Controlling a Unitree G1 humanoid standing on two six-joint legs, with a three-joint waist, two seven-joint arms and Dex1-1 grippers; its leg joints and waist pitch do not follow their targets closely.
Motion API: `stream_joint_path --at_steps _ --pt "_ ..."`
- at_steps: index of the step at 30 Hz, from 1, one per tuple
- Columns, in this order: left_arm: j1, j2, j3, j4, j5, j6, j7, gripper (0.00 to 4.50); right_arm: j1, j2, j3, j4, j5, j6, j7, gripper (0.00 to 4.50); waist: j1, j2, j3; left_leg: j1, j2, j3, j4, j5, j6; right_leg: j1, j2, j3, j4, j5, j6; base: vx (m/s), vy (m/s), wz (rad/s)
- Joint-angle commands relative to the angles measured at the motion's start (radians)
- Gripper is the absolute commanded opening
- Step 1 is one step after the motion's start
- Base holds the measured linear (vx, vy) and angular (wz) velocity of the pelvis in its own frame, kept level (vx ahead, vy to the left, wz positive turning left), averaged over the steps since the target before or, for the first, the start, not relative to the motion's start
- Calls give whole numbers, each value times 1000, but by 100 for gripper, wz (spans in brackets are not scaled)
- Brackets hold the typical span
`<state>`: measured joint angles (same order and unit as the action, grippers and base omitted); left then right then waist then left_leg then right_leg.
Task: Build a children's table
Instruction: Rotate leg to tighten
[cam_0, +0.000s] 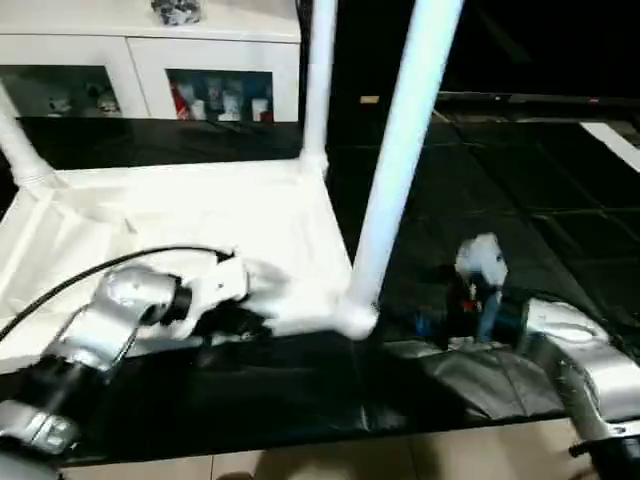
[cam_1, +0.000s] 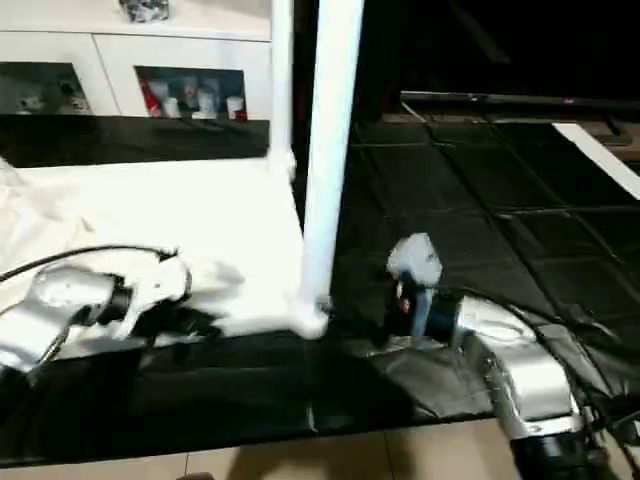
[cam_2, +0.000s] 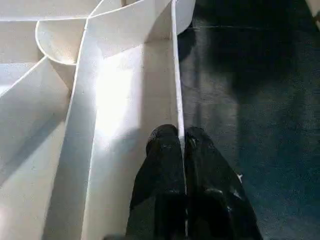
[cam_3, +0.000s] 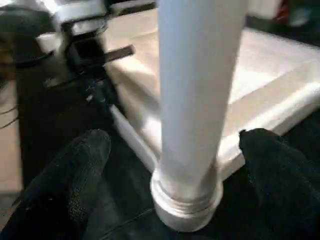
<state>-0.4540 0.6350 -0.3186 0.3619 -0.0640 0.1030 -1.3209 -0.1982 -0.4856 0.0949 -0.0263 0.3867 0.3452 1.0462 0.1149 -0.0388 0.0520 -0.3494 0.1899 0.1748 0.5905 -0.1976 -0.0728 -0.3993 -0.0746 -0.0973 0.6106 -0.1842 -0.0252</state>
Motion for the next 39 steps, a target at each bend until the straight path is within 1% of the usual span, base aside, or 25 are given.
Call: stream_joint_path --at_steps 1,2,4,6,7,8,9,10,11,12,13,15,17,19,22,23,24,26,27,28,29,33,34,36,39 --pt "14 -7 -13 -16 -16 -18 -30 8 -19 -20 16 19 -18 -32 36 450 0 0 -55 4 48 -13 -74 -194 23 50 -87 65 -82 -312 -143 0 0 0" --pt "14 -8 -14 -14 -20 -31 -34 8 -43 -38 42 74 -52 -77 75 450 -1 -2 -55 2 48 -15 -74 -193 21 50 -87 63 -79 -318 -144 0 0 0" --pt "11 -17 -8 -7 -25 -48 -21 8 -82 -35 51 151 -91 -124 73 450 -2 -6 -55 4 46 -13 -72 -193 18 48 -89 63 -83 -344 -142 0 0 0" --pt "8 -26 -2 -3 -20 -63 -1 8 -104 -27 48 189 -103 -145 67 450 -2 -8 -56 2 45 -12 -70 -175 20 49 -87 64 -81 -336 -144 0 0 0" --pt "3 -44 12 3 -13 -76 34 8 -134 -18 42 238 -103 -160 72 450 -1 -10 -57 4 46 -11 -69 -167 25 48 -87 64 -79 -320 -148 0 0 0" --pt "-1 -55 22 5 -18 -70 47 8 -147 -15 41 256 -104 -168 73 450 0 -11 -59 2 46 -11 -68 -152 30 51 -86 64 -75 -294 -156 0 0 0" --pt "-2 -58 24 6 -20 -67 49 8 -149 -15 42 261 -104 -170 74 450 2 -10 -59 3 46 -10 -67 -139 36 50 -84 64 -72 -270 -161 0 0 0" --pt "-7 -65 30 3 -27 -38 50 31 -159 -15 46 280 -103 -181 82 450 2 -11 -59 1 46 -10 -67 -135 38 51 -84 64 -71 -265 -161 0 0 0" --pt "-8 -66 30 2 -28 -31 51 45 -161 -15 48 283 -104 -184 83 450 3 -10 -58 3 47 -10 -68 -139 40 50 -84 63 -71 -272 -163 0 0 0" --pt "-13 -70 30 1 -30 -7 50 45 -168 -13 53 300 -106 -199 92 450 5 -8 -59 3 47 -9 -66 -143 37 50 -87 63 -70 -272 -169 0 0 0" --pt "-13 -72 32 -3 -37 1 47 60 -169 -10 55 304 -105 -201 98 450 6 -6 -60 3 48 -9 -67 -145 37 49 -86 63 -71 -270 -172 0 0 0" --pt "-14 -79 31 -4 -35 5 55 79 -171 -4 58 314 -105 -210 108 450 5 -7 -60 0 48 -11 -68 -153 32 53 -85 62 -72 -268 -166 0 0 0" --pt "-16 -82 24 -3 -24 -2 60 94 -171 0 60 317 -107 -214 111 450 1 -12 -60 1 48 -12 -69 -160 30 53 -83 61 -71 -255 -163 0 0 0" --pt "-23 -107 18 1 -5 13 88 94 -173 11 65 330 -114 -229 113 450 -2 -14 -61 -1 46 -12 -67 -154 33 55 -84 62 -72 -251 -163 0 0 0" --pt "-28 -116 6 -5 -1 32 80 94 -175 17 67 334 -114 -232 115 450 -1 -9 -62 -1 47 -12 -66 -141 38 55 -84 62 -70 -236 -169 0 0 0" --pt "-30 -120 3 -4 5 32 85 94 -175 18 68 335 -115 -235 113 450 -2 -12 -63 -1 47 -12 -66 -140 39 55 -83 62 -70 -232 -171 0 0 0" --pt "-41 -129 -4 16 22 31 105 94 -176 21 69 337 -114 -240 114 450 -3 -10 -62 0 47 -12 -66 -143 38 54 -81 62 -71 -229 -173 0 0 0" --pt "-48 -134 -6 31 27 26 112 94 -178 22 68 340 -116 -246 113 450 -3 -11 -61 1 46 -11 -66 -153 37 54 -82 62 -73 -246 -169 0 0 0" --pt "-51 -134 -9 33 23 36 105 94 -179 22 68 344 -116 -248 115 450 -2 -8 -61 2 47 -12 -66 -160 35 54 -84 61 -74 -259 -168 0 0 0" --pt "-53 -134 -10 35 24 39 104 77 -180 22 68 345 -116 -249 116 450 -2 -9 -61 2 47 -12 -66 -162 34 54 -83 61 -75 -262 -166 0 0 0" --pt "-55 -135 -10 38 27 38 107 77 -180 23 68 347 -117 -251 117 450 -2 -10 -61 3 46 -12 -66 -165 34 54 -82 61 -76 -268 -165 0 0 0" --pt "-61 -116 -33 45 52 39 85 42 -183 27 69 349 -123 -254 117 450 -2 -9 -60 2 47 -13 -68 -173 31 54 -83 61 -78 -286 -159 0 0 0" --pt "-61 -115 -34 43 54 44 83 32 -184 28 69 351 -124 -256 118 450 -1 -7 -60 3 47 -13 -68 -177 29 54 -83 61 -78 -291 -158 0 0 0" --pt "-62 -115 -35 42 55 49 83 19 -185 29 69 354 -125 -258 118 450 -2 -9 -59 3 46 -13 -68 -182 27 53 -84 61 -80 -303 -155 0 0 0" --pt "-72 -112 -40 45 57 53 65 4 -188 32 71 361 -128 -263 119 450 -2 -6 -59 4 47 -14 -69 -191 23 52 -84 60 -83 -322 -153 0 0 0"
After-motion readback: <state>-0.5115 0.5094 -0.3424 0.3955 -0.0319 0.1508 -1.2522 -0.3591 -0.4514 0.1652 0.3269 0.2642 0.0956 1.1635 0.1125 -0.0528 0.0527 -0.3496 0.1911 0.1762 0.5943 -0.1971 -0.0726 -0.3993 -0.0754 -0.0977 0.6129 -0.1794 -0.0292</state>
